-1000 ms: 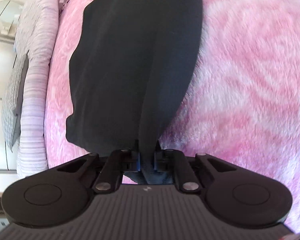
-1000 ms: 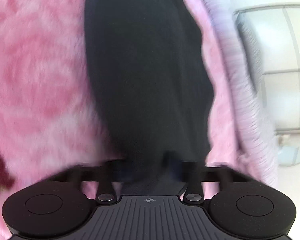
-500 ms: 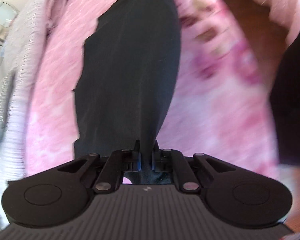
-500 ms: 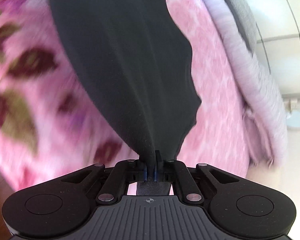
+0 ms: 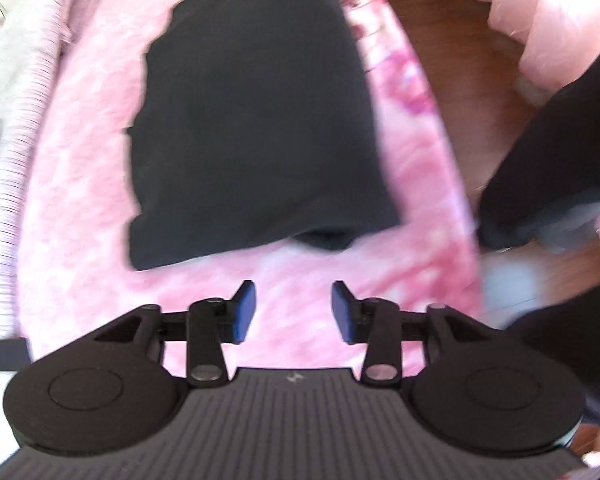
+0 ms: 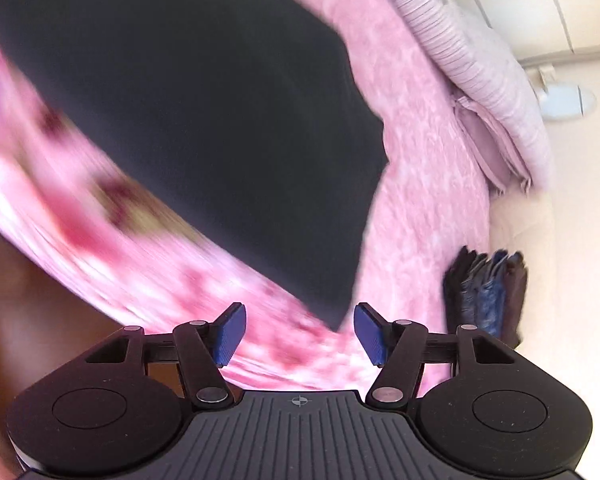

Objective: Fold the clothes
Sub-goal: 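Grasp the strip end with the right gripper while the left gripper grasps beside it, lifting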

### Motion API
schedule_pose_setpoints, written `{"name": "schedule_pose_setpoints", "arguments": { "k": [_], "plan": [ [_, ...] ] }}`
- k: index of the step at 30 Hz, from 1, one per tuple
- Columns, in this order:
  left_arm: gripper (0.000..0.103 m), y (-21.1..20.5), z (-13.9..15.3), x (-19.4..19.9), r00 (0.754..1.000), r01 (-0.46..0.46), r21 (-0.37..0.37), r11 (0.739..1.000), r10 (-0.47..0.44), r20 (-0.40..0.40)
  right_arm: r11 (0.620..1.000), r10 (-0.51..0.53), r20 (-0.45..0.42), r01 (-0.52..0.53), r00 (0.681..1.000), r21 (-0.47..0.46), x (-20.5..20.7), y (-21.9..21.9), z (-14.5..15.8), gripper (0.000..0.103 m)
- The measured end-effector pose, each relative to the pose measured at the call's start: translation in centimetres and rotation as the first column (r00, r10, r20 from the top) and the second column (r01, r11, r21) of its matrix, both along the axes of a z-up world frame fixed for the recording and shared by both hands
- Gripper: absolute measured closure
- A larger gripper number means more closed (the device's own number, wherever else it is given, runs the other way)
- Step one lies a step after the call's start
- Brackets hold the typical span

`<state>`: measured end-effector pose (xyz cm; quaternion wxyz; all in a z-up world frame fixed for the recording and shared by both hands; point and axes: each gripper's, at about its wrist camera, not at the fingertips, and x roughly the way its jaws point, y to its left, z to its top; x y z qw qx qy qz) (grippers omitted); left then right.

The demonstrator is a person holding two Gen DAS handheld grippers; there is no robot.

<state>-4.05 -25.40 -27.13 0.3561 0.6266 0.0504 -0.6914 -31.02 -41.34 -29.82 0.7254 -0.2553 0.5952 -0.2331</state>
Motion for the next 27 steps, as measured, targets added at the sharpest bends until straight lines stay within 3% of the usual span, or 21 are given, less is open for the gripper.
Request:
{"name": "schedule_pose_setpoints", "arguments": {
  "k": [5, 9, 12, 18, 23, 27],
  "plan": [
    [0.052, -0.5, -0.9, 4.5, 0.993, 0.117, -0.089, 0.989, -0.115, 0.030, 0.991, -0.001, 0.157, -0.020, 0.988, 0.135, 6.2, 10.4, 2.8, 0.042],
    [0.042, -0.9, -2.5, 7.4, 0.960, 0.279, -0.153, 0.948, -0.271, 0.068, 0.981, 0.051, 0.179, -0.083, 0.983, 0.175, 11.8, 18.6, 2.3, 0.042],
    [0.041, -1.5, -3.6, 9.4, 0.932, 0.362, -0.177, 0.915, -0.352, 0.084, 0.973, 0.038, 0.172, -0.075, 0.984, 0.218, 15.9, 22.0, 1.1, 0.042],
    [0.035, -3.2, -5.9, 11.1, 0.892, 0.452, -0.229, 0.862, -0.443, 0.092, 0.974, -0.042, 0.148, 0.007, 0.988, 0.227, 22.2, 24.3, -1.8, 0.042],
    [0.031, -4.1, -7.7, 11.3, 0.839, 0.542, -0.282, 0.792, -0.531, 0.121, 0.987, -0.082, 0.122, 0.063, 0.989, 0.150, 25.0, 23.0, -4.9, 0.042],
    [0.031, -5.2, -8.7, 11.3, 0.801, 0.594, -0.307, 0.744, -0.581, 0.142, 0.994, -0.098, 0.140, 0.089, 0.985, 0.068, 25.4, 21.6, -5.4, 0.042]
  ]
}}
